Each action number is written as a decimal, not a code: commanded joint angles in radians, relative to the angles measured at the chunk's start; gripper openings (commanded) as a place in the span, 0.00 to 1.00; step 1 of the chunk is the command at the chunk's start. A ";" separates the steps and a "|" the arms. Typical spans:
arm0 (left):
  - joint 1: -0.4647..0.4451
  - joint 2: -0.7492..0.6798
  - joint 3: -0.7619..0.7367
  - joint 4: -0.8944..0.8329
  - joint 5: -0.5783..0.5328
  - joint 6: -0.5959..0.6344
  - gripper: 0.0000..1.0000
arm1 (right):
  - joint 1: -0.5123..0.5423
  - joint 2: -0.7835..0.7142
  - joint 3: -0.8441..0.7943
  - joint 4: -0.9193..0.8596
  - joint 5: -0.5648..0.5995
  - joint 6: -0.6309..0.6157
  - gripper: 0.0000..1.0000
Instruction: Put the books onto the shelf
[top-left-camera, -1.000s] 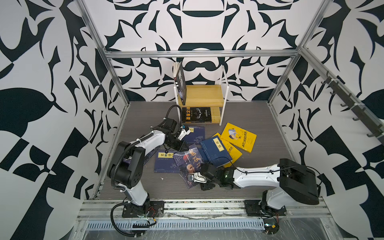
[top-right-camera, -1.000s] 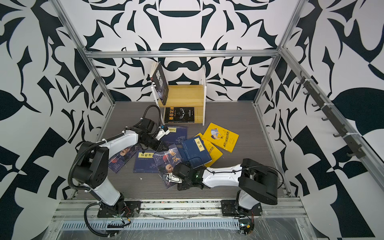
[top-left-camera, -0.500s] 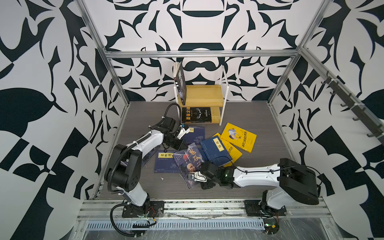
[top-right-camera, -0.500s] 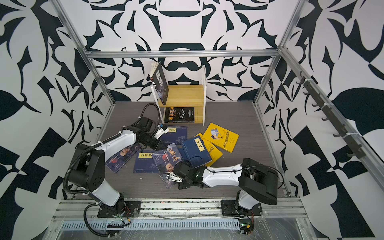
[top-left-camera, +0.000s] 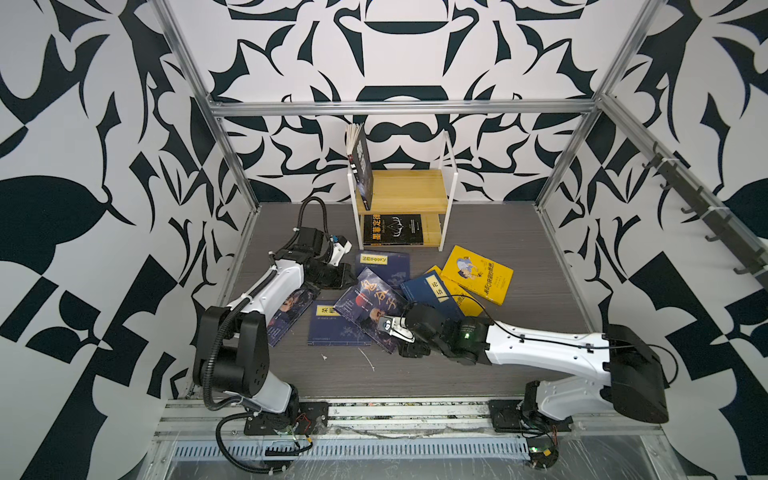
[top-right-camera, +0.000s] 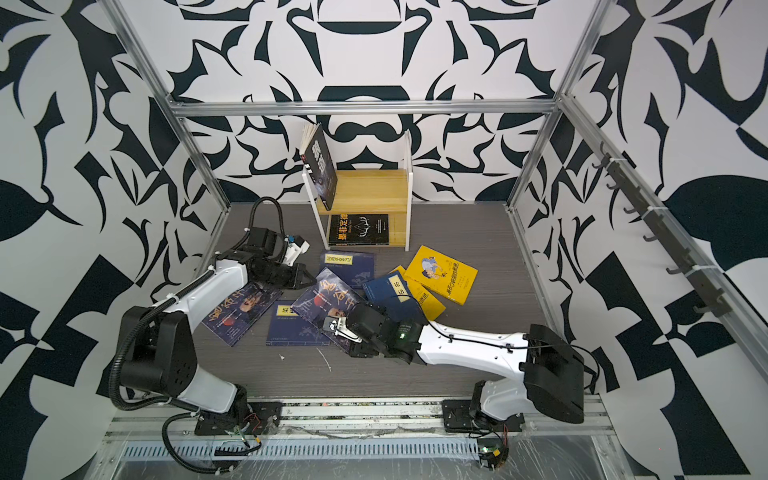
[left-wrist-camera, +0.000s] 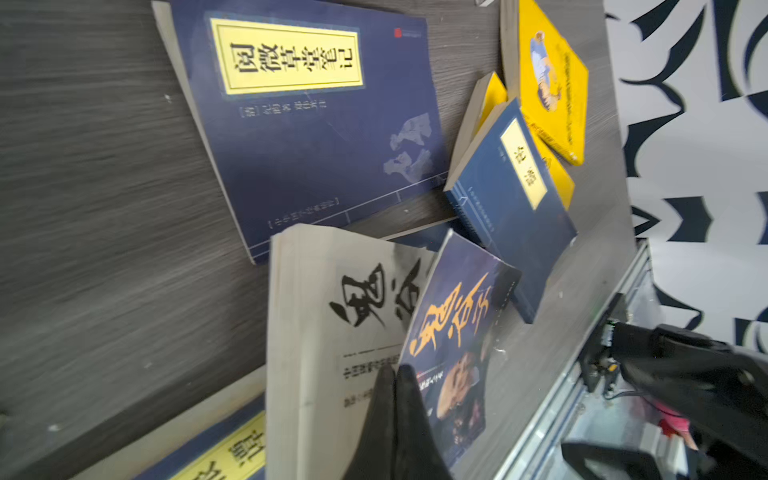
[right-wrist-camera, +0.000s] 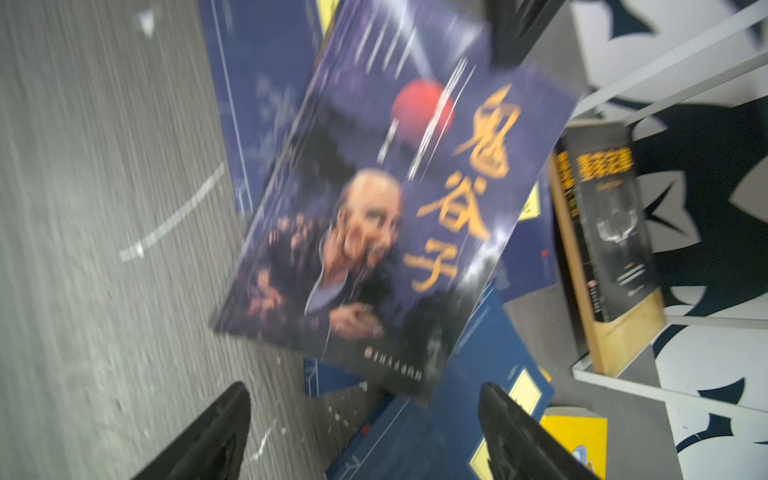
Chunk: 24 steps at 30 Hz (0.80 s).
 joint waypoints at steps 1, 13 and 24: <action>-0.002 -0.028 -0.017 0.016 0.063 -0.082 0.00 | 0.057 0.075 0.115 0.008 0.140 0.098 0.88; -0.002 -0.035 -0.018 0.028 0.085 -0.113 0.00 | 0.136 0.478 0.435 0.027 0.375 0.233 0.90; -0.002 -0.027 -0.010 0.020 0.086 -0.110 0.00 | 0.135 0.551 0.331 0.157 0.491 0.270 0.93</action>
